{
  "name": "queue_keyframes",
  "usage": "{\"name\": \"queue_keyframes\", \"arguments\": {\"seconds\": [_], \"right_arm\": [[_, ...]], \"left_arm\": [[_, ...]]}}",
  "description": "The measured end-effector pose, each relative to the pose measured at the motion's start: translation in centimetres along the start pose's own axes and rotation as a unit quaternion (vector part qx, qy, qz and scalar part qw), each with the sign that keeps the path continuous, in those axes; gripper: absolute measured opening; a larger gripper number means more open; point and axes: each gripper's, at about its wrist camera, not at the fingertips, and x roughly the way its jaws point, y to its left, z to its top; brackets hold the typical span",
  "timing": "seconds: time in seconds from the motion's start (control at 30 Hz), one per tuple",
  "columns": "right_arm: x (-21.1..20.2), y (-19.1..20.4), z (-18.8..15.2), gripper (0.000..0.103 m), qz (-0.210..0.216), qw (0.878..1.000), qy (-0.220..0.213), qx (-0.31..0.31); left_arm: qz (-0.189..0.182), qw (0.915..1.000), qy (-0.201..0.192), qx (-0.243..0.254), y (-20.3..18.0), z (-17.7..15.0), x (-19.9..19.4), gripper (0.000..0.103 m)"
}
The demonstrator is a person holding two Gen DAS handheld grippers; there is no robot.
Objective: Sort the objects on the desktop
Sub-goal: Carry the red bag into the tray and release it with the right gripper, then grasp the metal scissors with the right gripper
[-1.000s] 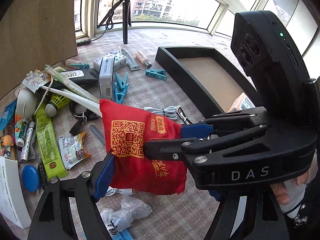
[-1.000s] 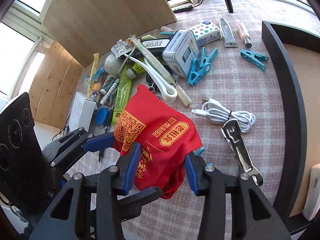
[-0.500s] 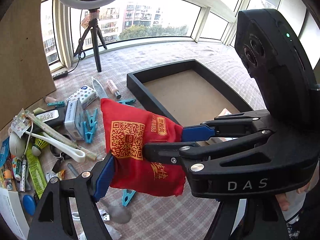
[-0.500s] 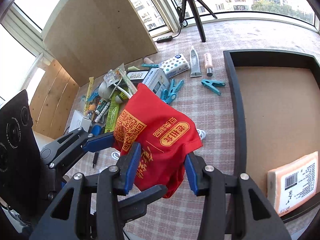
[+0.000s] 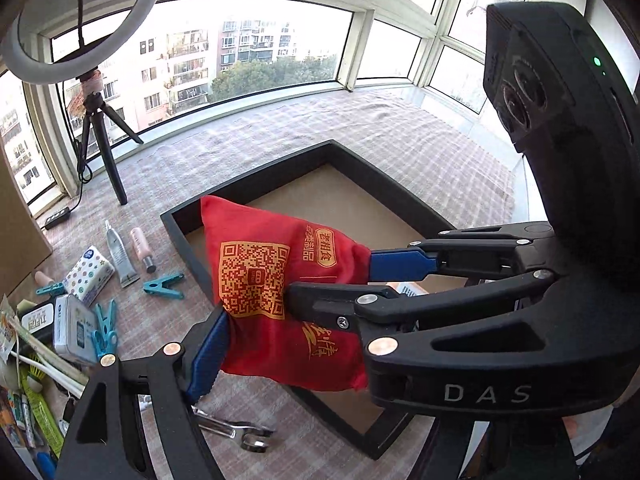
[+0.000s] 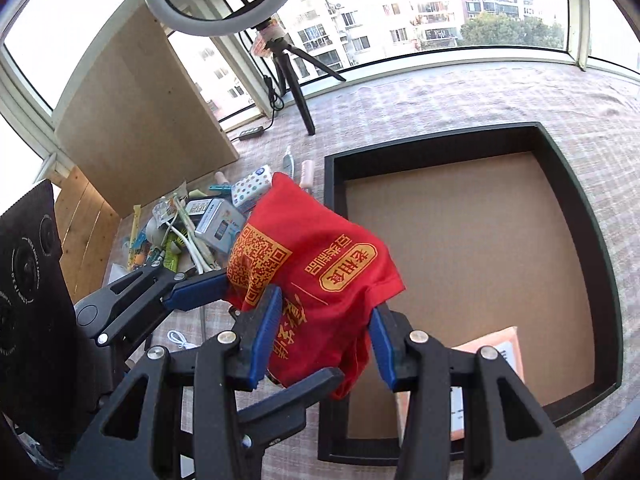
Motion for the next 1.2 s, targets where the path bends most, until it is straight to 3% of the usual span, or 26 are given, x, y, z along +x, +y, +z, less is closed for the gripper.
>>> {"name": "queue_keyframes", "arguments": {"seconds": [0.17,0.3,0.4,0.5,0.77,0.87,0.97,1.2], "right_arm": [[-1.6,-2.6,1.0,0.043,-0.02,1.0,-0.02,0.015],[-3.1,-3.9,1.5,0.043,-0.075,0.996,-0.055,0.016],[-3.3,-3.8,1.8,0.051,-0.083,0.994,-0.064,-0.001],[-3.0,-3.0,2.1,0.069,-0.083,0.994,-0.068,-0.031],[-2.0,-0.6,0.6,0.07,-0.083,0.989,-0.095,-0.071],[-1.2,0.4,-0.2,0.07,-0.061,0.989,-0.097,-0.093],[0.2,1.8,-0.7,0.07,-0.029,0.991,-0.071,-0.113],[4.6,6.2,-3.6,0.069,-0.023,0.979,-0.001,-0.203]], "left_arm": [[0.008,1.0,-0.004,-0.002,-1.4,2.3,1.5,0.075],[0.032,0.9994,-0.011,-0.002,-2.0,2.9,1.6,0.075],[0.049,0.9987,-0.015,0.002,-1.6,2.8,1.0,0.075],[0.053,0.9984,-0.016,-0.01,-0.1,2.8,0.2,0.076],[0.098,0.9934,-0.01,-0.059,5.9,-0.5,-3.8,0.075],[0.125,0.988,-0.007,-0.09,9.2,-2.7,-5.9,0.075],[0.158,0.9793,0.0,-0.127,12.4,-5.6,-8.3,0.075],[0.226,0.9502,0.032,-0.212,17.8,-13.9,-11.9,0.075]]}}
